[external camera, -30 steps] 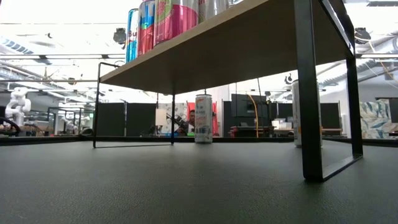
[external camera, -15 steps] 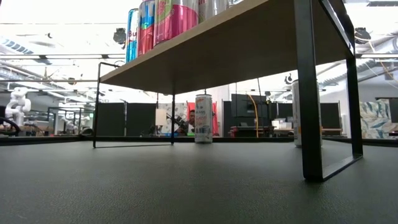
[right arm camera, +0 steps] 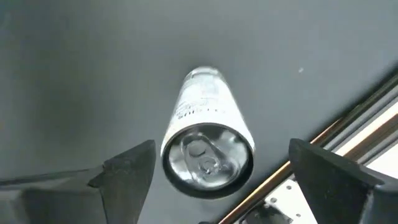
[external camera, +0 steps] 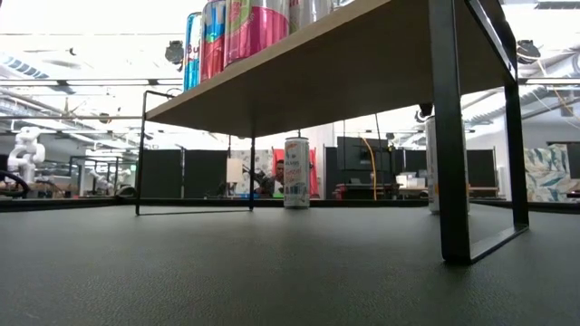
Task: Place canned beverage on shelf
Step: Put the bottom white soda can on the shelf aligned with the other white soda can
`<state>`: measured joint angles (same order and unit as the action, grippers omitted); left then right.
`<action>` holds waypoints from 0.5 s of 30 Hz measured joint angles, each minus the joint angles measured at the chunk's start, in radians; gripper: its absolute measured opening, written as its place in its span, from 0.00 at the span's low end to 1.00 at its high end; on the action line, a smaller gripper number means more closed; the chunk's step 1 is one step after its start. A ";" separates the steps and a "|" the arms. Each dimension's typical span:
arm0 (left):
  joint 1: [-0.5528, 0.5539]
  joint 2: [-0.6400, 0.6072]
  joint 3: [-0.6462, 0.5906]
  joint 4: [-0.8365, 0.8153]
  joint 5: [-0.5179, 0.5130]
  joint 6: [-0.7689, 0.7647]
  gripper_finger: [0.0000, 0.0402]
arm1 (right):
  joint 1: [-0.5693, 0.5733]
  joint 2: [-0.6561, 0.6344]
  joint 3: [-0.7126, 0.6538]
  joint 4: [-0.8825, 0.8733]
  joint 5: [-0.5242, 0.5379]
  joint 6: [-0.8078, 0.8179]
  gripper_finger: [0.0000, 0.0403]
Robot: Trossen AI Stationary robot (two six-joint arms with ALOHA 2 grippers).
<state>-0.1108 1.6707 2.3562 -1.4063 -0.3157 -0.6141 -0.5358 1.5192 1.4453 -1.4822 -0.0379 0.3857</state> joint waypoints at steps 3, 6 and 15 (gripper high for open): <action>0.000 0.000 0.000 0.000 0.000 0.001 0.98 | 0.000 0.000 -0.027 0.003 -0.031 0.016 0.86; 0.000 0.000 0.000 0.000 0.000 0.002 0.98 | 0.002 0.000 -0.058 0.018 -0.045 0.018 0.86; 0.000 0.000 0.000 0.000 0.000 -0.007 0.98 | 0.002 0.000 -0.083 0.058 -0.045 0.017 0.86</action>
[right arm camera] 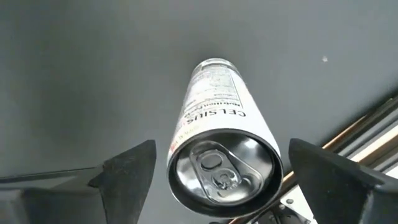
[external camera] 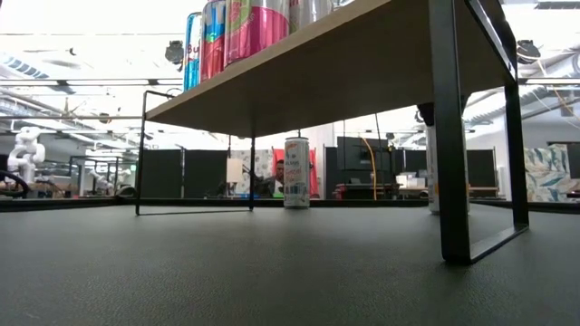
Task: Place canned beverage on shelf
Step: Put the bottom white soda can on the shelf aligned with the other white soda can
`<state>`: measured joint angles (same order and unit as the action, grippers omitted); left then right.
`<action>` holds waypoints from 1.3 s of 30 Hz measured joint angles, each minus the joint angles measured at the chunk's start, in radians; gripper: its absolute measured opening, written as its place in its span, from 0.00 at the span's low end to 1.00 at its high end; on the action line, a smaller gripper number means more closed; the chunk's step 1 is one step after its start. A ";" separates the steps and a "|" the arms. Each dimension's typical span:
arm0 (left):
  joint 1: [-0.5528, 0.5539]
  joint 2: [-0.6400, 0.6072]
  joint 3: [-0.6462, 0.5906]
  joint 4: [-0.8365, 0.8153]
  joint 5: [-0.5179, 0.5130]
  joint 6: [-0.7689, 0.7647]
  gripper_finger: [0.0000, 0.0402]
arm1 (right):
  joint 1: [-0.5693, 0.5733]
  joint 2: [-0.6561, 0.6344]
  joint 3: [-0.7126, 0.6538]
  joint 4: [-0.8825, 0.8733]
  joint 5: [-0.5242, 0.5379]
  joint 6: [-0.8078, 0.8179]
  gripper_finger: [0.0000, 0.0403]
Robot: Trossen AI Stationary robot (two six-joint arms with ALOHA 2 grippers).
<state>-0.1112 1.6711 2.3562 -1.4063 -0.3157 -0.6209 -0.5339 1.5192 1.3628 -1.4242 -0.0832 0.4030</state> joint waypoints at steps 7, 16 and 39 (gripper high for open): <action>0.000 0.000 0.000 0.000 0.000 -0.002 0.98 | 0.000 0.000 0.000 -0.001 0.000 0.002 0.76; 0.000 0.000 0.000 0.000 0.000 -0.010 0.98 | 0.000 -0.001 0.000 -0.002 0.000 0.004 0.59; 0.000 0.000 0.000 0.001 -0.001 -0.021 0.98 | 0.006 0.000 -0.001 -0.010 -0.026 0.108 0.71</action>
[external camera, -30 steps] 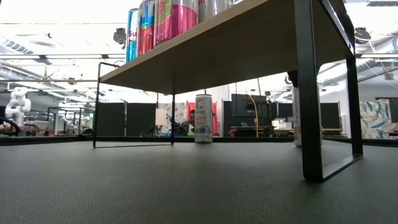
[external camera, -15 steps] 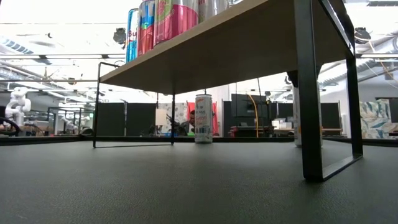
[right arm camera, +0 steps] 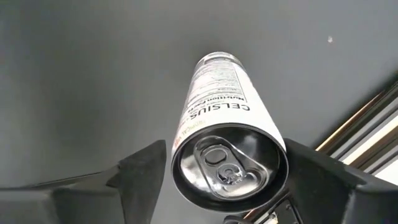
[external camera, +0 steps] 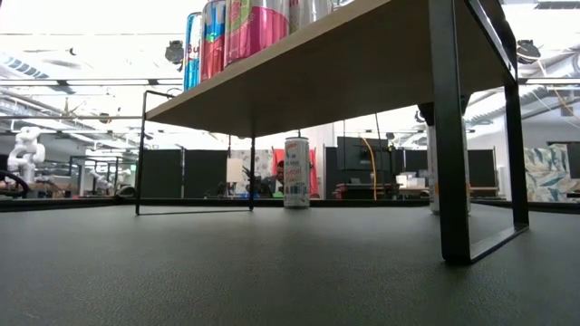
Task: Place canned beverage on shelf
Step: Put the bottom white soda can on the shelf aligned with the other white soda can
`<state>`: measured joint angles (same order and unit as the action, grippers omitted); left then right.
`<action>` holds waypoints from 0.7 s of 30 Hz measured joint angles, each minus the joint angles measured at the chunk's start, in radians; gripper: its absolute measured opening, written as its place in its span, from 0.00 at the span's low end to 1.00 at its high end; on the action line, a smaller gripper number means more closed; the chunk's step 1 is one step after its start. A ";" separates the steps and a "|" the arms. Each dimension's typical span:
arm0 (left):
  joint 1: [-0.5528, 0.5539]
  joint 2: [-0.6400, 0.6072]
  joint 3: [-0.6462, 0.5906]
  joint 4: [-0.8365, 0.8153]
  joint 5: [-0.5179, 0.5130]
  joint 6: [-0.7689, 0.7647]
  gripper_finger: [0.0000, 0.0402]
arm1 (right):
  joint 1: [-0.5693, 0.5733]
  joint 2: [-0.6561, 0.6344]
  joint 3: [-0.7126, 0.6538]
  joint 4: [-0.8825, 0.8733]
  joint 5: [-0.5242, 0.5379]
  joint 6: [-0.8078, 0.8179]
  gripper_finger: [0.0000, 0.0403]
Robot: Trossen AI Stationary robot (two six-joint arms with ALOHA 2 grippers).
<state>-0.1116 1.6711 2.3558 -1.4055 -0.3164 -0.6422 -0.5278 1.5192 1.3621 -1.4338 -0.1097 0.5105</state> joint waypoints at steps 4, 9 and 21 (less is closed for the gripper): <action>0.000 0.000 0.000 0.000 0.000 0.001 0.98 | 0.000 0.000 -0.008 0.001 0.004 0.002 0.70; 0.000 0.000 0.000 0.000 0.001 0.002 0.98 | 0.001 0.000 -0.057 0.006 0.004 0.003 0.73; 0.000 0.000 0.000 0.000 0.006 0.020 0.98 | 0.001 0.000 -0.077 0.028 0.007 0.007 0.67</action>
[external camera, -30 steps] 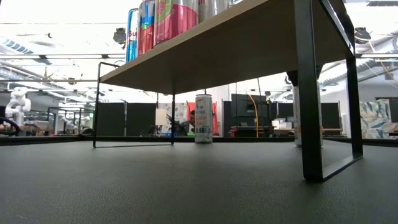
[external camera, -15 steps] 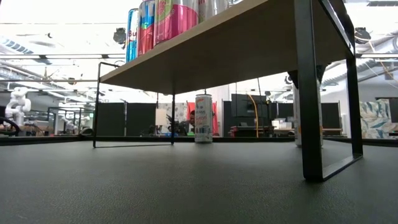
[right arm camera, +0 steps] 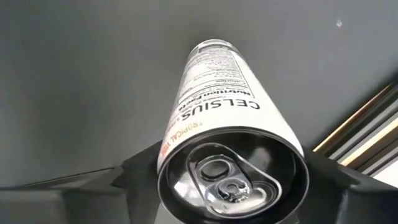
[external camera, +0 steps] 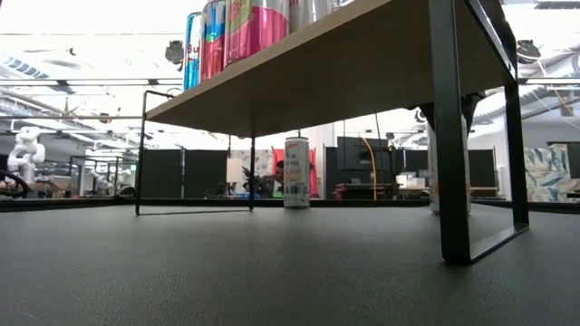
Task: Place canned beverage on shelf
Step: Put the bottom white soda can on the shelf aligned with the other white soda can
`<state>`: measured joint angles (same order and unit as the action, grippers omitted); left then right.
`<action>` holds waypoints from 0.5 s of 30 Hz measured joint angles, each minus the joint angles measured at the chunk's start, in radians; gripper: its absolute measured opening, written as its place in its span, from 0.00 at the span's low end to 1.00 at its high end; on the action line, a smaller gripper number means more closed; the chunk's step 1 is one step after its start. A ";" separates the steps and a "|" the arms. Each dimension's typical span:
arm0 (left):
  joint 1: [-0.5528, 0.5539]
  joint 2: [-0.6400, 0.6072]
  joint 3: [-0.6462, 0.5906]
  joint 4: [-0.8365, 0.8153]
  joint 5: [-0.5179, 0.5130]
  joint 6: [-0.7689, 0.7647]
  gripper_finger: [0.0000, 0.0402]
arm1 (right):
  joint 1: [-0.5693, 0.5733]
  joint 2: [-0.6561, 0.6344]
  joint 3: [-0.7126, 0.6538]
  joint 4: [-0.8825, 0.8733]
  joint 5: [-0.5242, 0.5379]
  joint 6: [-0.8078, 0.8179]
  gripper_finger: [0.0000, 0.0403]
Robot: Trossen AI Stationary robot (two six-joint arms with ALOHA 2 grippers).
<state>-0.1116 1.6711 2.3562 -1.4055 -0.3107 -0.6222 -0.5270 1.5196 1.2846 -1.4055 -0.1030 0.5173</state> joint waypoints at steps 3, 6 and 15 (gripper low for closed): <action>0.000 0.000 0.000 0.000 0.000 0.000 0.98 | 0.005 -0.006 0.000 0.000 0.000 -0.003 0.60; 0.000 0.000 0.000 0.000 0.001 0.000 0.98 | 0.010 -0.024 -0.001 -0.001 0.000 -0.002 0.53; 0.000 0.000 0.000 0.018 -0.012 0.002 0.98 | 0.044 -0.166 -0.001 -0.002 -0.038 0.006 0.58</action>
<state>-0.1116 1.6714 2.3561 -1.3875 -0.3223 -0.6197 -0.4827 1.3533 1.2839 -1.4074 -0.1409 0.5228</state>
